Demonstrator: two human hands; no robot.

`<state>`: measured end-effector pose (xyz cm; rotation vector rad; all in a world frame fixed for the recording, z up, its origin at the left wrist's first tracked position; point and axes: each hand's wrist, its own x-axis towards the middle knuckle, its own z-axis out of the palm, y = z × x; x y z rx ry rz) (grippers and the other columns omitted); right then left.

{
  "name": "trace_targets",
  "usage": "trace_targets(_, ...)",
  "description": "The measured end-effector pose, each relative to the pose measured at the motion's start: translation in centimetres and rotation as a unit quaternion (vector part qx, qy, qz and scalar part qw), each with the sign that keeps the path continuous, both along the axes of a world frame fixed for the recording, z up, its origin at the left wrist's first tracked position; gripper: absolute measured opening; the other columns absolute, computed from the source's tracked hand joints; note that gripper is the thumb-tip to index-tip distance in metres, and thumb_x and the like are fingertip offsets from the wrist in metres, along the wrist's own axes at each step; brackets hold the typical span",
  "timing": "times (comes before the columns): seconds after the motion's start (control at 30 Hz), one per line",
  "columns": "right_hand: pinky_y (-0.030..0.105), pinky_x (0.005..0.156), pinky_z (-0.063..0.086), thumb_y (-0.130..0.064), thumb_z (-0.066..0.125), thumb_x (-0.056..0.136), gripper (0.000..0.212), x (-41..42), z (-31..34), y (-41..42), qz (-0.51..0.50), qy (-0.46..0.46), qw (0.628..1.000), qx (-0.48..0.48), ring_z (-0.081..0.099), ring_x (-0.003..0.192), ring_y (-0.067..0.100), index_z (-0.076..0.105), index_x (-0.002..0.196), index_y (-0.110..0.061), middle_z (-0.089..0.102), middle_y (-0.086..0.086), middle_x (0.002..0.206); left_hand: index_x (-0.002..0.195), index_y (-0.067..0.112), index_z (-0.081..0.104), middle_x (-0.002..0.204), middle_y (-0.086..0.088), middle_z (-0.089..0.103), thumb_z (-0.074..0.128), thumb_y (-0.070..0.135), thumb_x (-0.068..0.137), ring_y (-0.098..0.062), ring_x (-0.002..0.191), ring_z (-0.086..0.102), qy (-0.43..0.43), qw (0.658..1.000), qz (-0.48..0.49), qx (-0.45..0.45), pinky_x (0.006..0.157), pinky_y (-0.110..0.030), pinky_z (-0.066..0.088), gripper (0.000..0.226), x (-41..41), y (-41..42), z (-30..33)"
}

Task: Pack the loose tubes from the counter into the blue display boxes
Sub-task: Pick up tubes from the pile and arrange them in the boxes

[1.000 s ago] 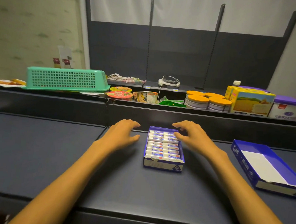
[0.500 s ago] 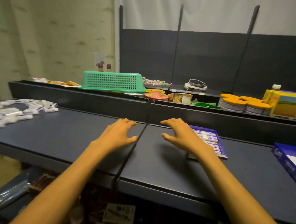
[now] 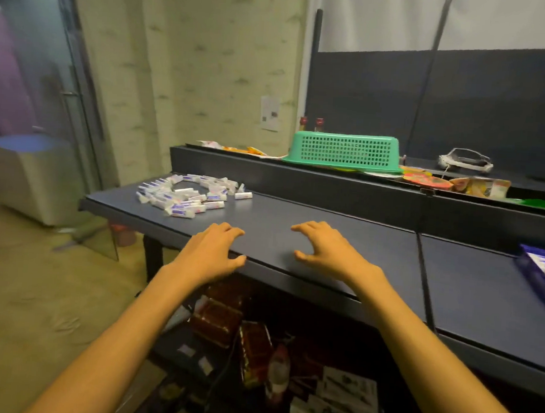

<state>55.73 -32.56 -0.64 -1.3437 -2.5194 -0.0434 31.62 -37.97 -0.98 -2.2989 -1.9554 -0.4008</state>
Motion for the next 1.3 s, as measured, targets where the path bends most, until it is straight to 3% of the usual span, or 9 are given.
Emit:
trace_targets(0.5,0.042,0.108,0.035,-0.038,0.057,0.094,0.054,-18.7,-0.9,9.8,0.040,0.005,0.999,-0.003,0.037,0.134,0.022,0.040,0.143,-0.024,0.042,0.002,0.148,0.145,0.026,0.037,0.146,0.000,0.042,0.055,0.048,0.090,-0.018,0.132,0.040,-0.018,0.999,0.044,0.013,0.102,-0.036,0.040,0.061,-17.8,7.1,-1.0)
trace_targets(1.07,0.037,0.102,0.041,-0.033,0.056,0.093,0.046,-23.0,-0.2,20.1,-0.095,0.048,0.994,-0.025,0.046,0.126,0.021,0.047,0.138,-0.026,0.050,0.000,0.142,0.137,0.029,0.048,0.140,0.003,0.050,0.061,0.040,0.089,-0.017,0.127,0.046,-0.090,0.992,-0.077,-0.034,0.103,-0.036,0.040,0.051,-23.6,25.4,0.0)
trace_targets(1.17,0.036,0.101,0.042,-0.032,0.056,0.094,0.044,-23.5,-0.5,20.8,-0.130,0.059,0.990,-0.020,0.046,0.125,0.020,0.048,0.137,-0.028,0.052,0.000,0.140,0.126,0.027,0.059,0.133,0.002,0.057,0.064,0.039,0.087,-0.019,0.119,0.053,-0.109,0.987,-0.114,-0.042,0.100,-0.038,0.045,0.042,-23.8,27.8,0.0)
trace_targets(1.3,0.036,0.101,0.042,-0.031,0.055,0.094,0.043,-24.2,-0.4,20.8,-0.185,0.084,0.979,-0.011,0.047,0.125,0.019,0.049,0.136,-0.027,0.054,0.000,0.137,0.096,0.021,0.071,0.104,0.003,0.066,0.065,0.050,0.080,-0.018,0.091,0.061,-0.086,0.983,-0.142,-0.078,0.080,-0.037,0.054,0.034,-23.6,30.7,-0.1)
